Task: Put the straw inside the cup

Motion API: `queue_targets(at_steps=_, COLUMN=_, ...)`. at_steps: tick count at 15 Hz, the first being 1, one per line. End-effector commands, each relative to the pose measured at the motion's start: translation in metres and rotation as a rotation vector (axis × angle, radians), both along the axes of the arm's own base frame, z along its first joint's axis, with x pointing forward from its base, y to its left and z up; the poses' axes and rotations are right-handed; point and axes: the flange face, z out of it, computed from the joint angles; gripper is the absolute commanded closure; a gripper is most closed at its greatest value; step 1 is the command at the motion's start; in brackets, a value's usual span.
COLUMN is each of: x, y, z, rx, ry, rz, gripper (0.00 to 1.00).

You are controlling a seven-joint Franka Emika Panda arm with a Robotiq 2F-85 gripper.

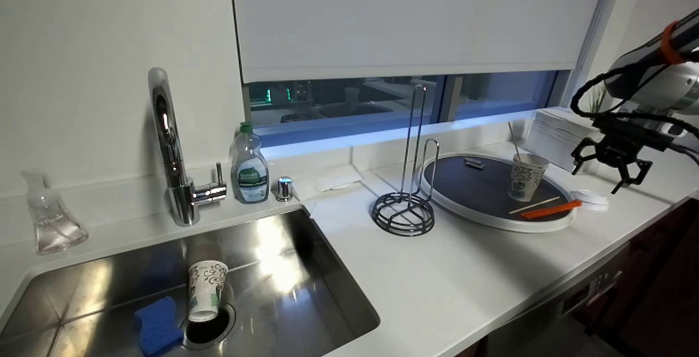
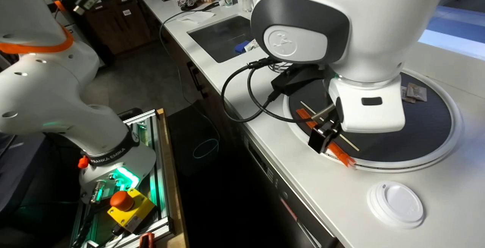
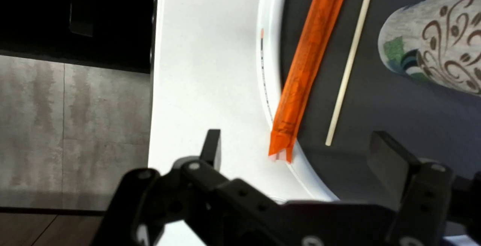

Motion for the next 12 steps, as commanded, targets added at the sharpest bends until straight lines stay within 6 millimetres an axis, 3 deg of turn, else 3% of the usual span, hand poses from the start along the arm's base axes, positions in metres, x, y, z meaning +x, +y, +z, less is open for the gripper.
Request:
queue_targets(at_steps=1, x=0.017, y=-0.008, z=-0.013, rx=0.078, ry=-0.001, rz=0.03, gripper=0.0)
queue_targets(at_steps=12, x=0.046, y=-0.01, z=-0.046, rx=0.199, ry=0.062, rz=0.11, gripper=0.0)
